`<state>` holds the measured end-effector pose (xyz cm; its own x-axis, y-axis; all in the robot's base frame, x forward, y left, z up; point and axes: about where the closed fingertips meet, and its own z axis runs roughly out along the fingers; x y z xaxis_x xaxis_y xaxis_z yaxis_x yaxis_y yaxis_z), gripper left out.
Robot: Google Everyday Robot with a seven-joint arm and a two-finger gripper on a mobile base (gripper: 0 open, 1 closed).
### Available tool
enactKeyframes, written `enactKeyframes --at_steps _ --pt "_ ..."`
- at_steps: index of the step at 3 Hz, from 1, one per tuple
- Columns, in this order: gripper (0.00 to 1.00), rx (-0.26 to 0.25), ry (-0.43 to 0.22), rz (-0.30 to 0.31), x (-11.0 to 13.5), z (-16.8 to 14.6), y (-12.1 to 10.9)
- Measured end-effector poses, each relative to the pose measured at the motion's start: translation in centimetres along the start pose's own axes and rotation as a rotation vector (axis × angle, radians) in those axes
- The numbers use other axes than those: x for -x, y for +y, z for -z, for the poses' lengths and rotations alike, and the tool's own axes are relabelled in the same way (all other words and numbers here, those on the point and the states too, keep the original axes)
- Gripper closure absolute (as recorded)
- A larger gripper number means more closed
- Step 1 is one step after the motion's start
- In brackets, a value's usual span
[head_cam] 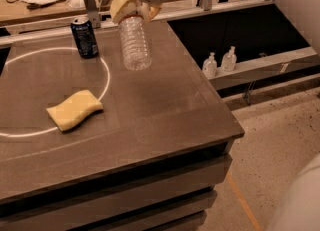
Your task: Place water bottle upright
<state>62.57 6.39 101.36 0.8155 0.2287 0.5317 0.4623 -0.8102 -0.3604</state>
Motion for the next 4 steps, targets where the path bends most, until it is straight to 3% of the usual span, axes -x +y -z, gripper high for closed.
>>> enactKeyframes --at_steps 2,4 --pt "1.0 -0.078 0.144 0.259 -0.3 -1.0 0.1" --pt "1.0 -0.194 0.263 0.46 0.5 -1.0 -1.5"
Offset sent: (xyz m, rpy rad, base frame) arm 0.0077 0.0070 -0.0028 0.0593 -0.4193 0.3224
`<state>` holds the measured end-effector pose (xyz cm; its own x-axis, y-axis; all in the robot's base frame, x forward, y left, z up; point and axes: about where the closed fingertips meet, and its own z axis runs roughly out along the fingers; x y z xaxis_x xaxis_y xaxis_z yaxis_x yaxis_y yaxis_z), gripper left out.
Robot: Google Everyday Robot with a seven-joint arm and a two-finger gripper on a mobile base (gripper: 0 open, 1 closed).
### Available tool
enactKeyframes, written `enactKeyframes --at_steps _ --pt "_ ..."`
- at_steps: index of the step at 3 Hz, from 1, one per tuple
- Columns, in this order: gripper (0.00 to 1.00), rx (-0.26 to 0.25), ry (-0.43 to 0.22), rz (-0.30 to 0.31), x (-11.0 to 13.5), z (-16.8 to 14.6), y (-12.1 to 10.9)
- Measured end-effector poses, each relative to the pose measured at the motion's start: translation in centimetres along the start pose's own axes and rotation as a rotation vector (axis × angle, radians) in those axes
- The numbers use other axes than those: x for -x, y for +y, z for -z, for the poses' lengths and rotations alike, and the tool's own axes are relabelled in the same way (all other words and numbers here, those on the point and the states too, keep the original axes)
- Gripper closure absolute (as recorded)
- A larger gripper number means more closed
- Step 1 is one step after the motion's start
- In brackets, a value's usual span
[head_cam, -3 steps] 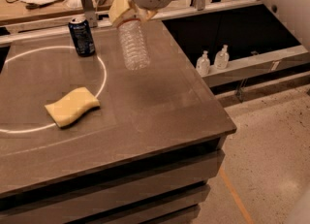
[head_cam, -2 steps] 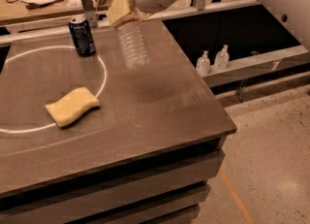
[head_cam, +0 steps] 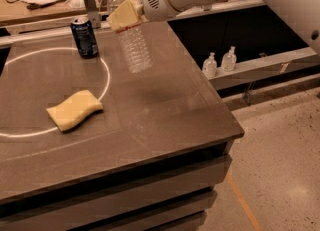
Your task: Place water bottle upright
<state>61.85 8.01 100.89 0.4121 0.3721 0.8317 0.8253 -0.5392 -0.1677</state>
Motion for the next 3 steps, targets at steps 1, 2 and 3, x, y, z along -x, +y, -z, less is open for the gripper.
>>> enactKeyframes --at_steps 1,2,3 --pt "1.0 0.026 0.074 0.118 0.17 -0.37 -0.99" --pt "1.0 0.018 0.071 0.103 -0.1 -0.4 -1.04" --pt "1.0 0.009 0.099 0.128 0.21 -1.12 -1.3"
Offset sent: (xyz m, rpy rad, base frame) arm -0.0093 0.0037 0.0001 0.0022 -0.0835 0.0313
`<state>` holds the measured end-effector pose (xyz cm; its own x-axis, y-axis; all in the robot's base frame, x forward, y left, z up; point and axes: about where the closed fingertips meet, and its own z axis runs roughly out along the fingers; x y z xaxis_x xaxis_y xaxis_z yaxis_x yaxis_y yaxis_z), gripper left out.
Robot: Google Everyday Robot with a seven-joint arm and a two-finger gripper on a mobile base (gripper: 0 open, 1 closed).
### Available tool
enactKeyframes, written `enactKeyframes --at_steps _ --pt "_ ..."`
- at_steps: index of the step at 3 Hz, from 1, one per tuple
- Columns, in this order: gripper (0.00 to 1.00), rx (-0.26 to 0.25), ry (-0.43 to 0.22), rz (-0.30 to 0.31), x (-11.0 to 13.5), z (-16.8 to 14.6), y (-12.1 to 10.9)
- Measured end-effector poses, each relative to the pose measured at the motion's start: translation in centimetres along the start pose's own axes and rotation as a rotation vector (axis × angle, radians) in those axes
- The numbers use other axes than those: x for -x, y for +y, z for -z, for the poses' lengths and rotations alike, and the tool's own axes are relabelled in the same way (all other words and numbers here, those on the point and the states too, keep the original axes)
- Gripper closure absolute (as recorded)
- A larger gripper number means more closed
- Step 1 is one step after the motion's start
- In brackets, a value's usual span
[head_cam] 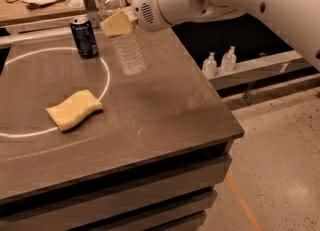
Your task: Place water bottle upright
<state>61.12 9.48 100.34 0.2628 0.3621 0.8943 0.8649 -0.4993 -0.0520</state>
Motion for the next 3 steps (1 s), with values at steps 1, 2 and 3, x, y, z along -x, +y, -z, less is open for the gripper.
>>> enactKeyframes --at_steps 1,2,3 --pt "1.0 -0.047 0.079 0.028 0.0 -1.1 -0.1" --pt "1.0 -0.115 0.16 0.126 1.2 -2.2 -0.8" --pt "1.0 -0.141 0.194 0.163 2.2 -2.6 -1.1"
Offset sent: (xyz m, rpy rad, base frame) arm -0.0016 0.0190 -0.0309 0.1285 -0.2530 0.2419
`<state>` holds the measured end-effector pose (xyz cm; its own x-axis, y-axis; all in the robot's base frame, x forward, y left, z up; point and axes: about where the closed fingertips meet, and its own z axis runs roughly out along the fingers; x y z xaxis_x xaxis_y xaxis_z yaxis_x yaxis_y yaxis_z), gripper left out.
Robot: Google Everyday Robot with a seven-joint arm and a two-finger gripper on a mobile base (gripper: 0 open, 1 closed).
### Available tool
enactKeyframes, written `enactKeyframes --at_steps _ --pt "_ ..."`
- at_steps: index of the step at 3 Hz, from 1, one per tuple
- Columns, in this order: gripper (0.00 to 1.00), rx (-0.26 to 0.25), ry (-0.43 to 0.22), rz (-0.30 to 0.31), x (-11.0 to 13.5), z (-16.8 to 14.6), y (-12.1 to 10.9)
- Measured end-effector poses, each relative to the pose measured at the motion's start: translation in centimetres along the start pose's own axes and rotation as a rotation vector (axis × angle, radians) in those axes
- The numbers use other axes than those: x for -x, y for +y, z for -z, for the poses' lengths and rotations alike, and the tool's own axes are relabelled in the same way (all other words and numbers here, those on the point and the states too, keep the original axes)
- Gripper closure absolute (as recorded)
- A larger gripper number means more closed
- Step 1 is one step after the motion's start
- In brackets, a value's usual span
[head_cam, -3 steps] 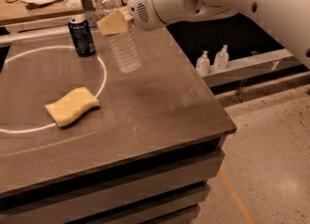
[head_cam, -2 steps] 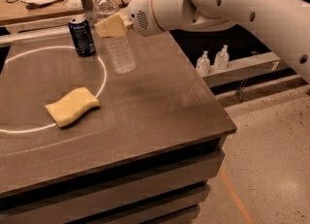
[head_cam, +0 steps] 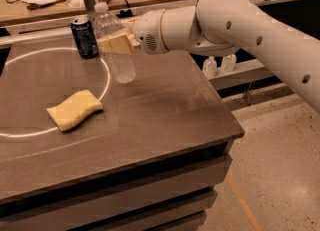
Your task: Place water bottle upright
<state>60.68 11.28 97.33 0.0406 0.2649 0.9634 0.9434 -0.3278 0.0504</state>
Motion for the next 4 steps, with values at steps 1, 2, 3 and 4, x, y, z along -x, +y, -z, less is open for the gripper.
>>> enactKeyframes --at_steps 1,2,3,4 --pt "1.0 -0.003 0.059 -0.009 1.8 0.0 0.1" --pt "1.0 -0.005 0.101 -0.031 3.1 0.0 0.4" --pt "0.99 -0.015 0.124 -0.046 4.0 -0.1 0.8" --pt "0.78 -0.024 0.117 -0.041 4.4 -0.1 0.8"
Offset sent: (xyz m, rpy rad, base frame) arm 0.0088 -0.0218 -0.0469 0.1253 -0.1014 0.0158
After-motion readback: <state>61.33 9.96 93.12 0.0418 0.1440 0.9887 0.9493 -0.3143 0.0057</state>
